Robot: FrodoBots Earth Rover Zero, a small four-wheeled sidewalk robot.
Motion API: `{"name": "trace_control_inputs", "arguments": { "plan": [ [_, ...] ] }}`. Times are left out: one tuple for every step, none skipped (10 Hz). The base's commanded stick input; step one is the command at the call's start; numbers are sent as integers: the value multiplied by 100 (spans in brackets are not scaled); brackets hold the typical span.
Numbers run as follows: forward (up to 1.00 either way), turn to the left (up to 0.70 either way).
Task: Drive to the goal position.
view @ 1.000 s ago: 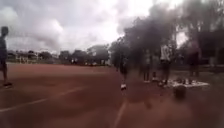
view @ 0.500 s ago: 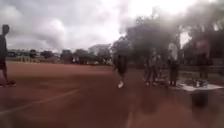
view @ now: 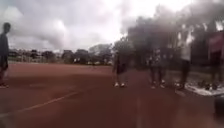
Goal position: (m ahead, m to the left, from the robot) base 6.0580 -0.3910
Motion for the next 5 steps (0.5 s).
{"name": "trace_control_inputs", "arguments": {
  "plan": [
    [85, 0],
    [85, 0],
    [85, 0],
    [85, 0],
    [85, 0]
  ]
}}
